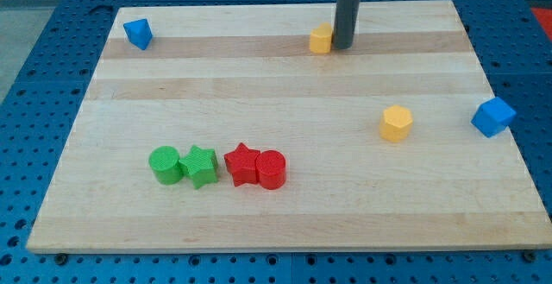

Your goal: Move your arm below the red circle

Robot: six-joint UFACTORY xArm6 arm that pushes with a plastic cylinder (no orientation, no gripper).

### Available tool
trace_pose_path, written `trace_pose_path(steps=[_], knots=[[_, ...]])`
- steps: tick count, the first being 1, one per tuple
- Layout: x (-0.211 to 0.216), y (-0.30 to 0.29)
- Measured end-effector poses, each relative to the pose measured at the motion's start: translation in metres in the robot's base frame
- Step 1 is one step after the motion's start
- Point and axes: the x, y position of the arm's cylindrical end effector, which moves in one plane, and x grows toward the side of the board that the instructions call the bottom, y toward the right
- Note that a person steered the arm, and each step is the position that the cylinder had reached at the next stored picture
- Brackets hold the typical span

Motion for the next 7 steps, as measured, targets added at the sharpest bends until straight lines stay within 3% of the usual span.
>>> trace_pose_path(steps=[4, 6, 7], knots=[[0.0, -0.066], [0.081, 0.002], [0.167, 0.002]])
